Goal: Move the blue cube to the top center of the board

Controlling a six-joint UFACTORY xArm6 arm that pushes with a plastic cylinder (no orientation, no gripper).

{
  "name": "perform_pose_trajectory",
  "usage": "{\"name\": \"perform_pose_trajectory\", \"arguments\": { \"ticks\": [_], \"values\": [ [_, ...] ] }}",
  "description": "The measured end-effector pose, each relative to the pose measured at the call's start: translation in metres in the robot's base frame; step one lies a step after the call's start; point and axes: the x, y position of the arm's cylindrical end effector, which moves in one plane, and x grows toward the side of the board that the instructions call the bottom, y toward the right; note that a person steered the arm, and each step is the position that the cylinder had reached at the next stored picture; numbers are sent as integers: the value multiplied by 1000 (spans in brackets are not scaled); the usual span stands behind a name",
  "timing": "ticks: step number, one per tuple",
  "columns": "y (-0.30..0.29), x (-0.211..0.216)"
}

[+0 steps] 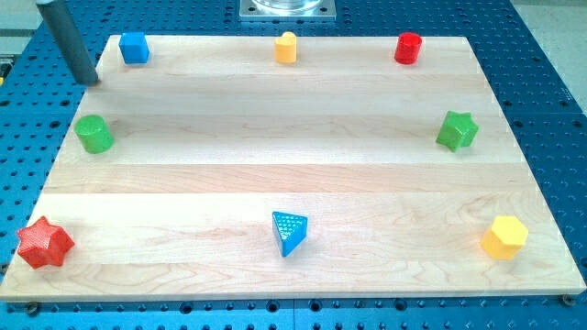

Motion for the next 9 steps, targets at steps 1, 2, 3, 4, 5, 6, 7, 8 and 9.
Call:
{"name": "perform_pose_trajectory", "arguments": {
  "ticks": [1,2,3,4,5,6,7,8,9],
  "values": [
    [24,-37],
    [70,-45],
    [79,-66],
    [108,-72],
    [163,-8],
    [226,50],
    [278,63],
    [331,38],
    [361,-3]
  ]
}}
